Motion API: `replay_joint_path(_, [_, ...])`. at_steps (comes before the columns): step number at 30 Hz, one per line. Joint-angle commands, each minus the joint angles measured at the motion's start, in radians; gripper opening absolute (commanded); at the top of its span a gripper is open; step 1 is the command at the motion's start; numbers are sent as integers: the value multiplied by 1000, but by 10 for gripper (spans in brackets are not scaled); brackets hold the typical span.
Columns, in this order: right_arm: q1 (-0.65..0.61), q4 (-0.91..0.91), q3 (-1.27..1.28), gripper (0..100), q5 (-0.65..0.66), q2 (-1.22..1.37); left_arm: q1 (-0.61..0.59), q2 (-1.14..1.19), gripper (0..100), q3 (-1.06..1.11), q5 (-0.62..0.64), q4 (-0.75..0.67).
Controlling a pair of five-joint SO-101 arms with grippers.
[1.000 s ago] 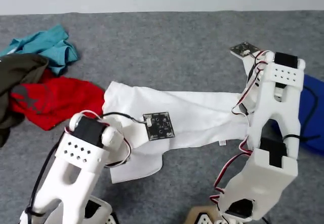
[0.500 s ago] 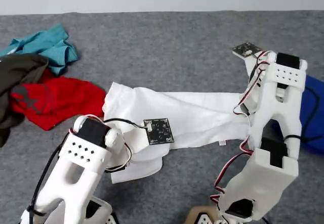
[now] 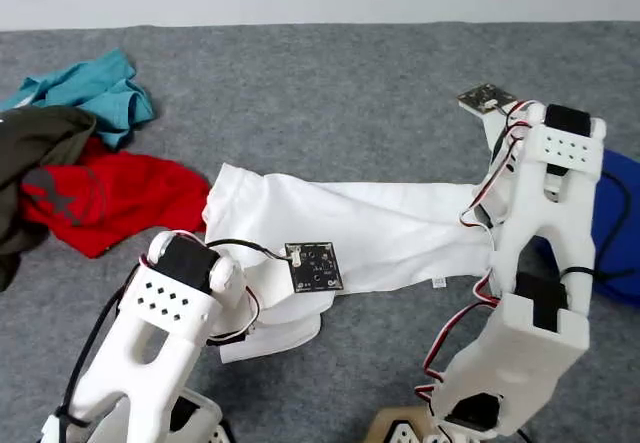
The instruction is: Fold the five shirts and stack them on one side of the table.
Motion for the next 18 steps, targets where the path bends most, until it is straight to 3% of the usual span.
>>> replay_joint_path(1, [13, -4, -9, 10, 14, -76, 0, -25, 50, -2, -12, 29])
replay_joint_path(13, [12, -2, -9, 10, 14, -76, -6, -25, 73, -4, -48, 28])
replay_joint_path(18, [-1, 4, -9, 11, 14, -77, -100, -23, 73, -54, -92, 9])
